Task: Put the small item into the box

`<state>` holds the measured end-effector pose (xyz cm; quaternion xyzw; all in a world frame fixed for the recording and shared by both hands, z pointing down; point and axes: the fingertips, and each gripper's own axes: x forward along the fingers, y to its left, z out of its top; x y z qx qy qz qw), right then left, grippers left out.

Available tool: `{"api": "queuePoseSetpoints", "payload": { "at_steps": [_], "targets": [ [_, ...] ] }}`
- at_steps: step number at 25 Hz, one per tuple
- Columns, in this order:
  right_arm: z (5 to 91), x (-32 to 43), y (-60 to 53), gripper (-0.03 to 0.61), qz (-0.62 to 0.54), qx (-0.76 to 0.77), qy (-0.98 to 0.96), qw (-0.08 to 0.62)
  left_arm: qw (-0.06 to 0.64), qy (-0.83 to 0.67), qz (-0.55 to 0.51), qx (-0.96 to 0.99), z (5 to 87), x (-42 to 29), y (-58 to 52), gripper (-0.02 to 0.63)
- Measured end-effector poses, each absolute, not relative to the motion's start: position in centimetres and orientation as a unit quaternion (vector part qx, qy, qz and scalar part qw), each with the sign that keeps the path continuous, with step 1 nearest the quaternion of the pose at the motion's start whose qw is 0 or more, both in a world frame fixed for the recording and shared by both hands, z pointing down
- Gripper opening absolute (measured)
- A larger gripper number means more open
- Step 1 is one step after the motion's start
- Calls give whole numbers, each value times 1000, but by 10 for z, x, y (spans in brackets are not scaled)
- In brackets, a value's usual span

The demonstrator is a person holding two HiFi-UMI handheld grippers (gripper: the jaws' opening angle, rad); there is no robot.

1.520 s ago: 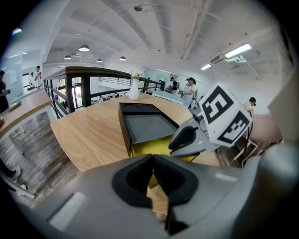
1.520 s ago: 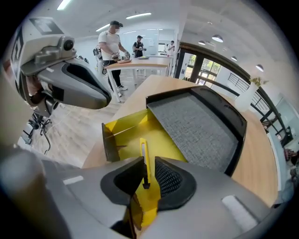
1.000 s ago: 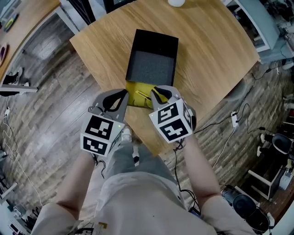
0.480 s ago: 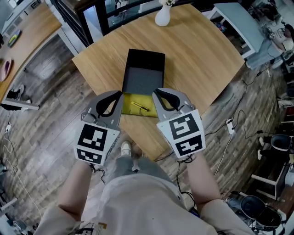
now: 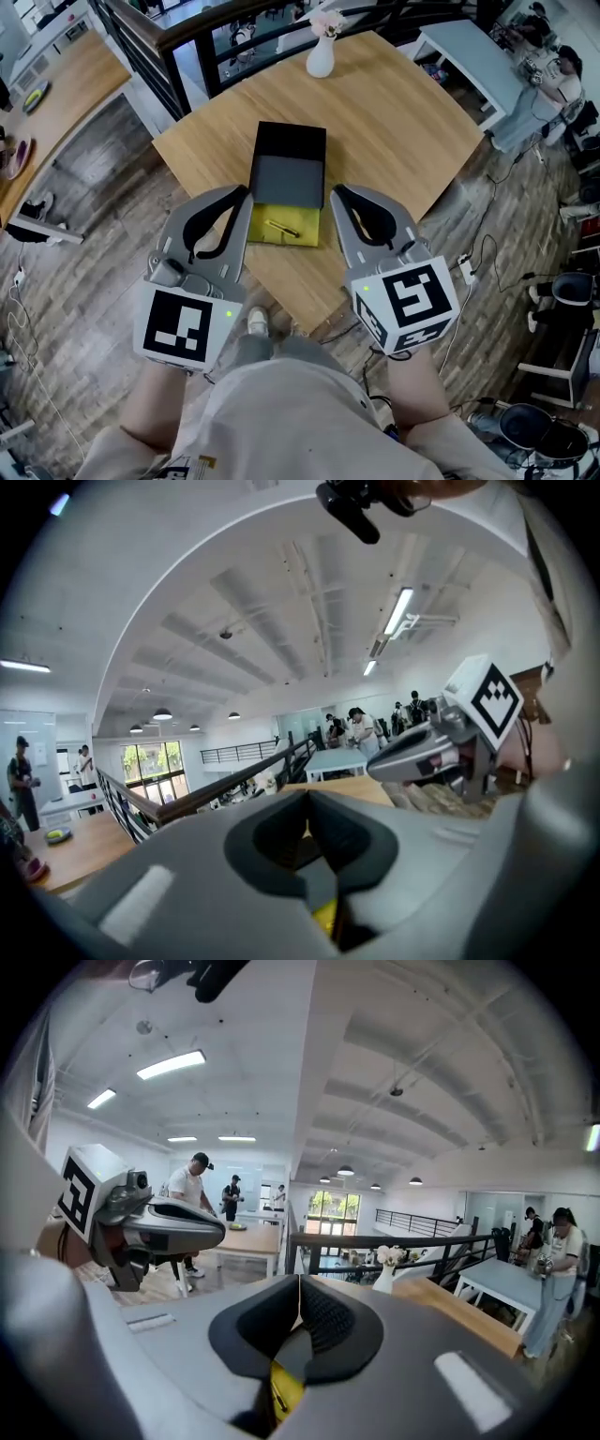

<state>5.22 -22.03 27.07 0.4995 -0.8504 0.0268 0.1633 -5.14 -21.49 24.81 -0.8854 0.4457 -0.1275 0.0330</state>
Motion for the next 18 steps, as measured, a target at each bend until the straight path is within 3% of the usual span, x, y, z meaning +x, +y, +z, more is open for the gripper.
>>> {"api": "queuePoseSetpoints", "payload": {
  "at_steps": [7, 18],
  "targets": [
    [214, 63, -188, 5, -7, 523, -849, 76, 53, 448, -113, -885, 221, -52, -194, 3],
    [198, 76, -158, 5, -3, 546, -838, 15, 65, 439, -113, -889, 211, -48, -170, 3]
  ]
}}
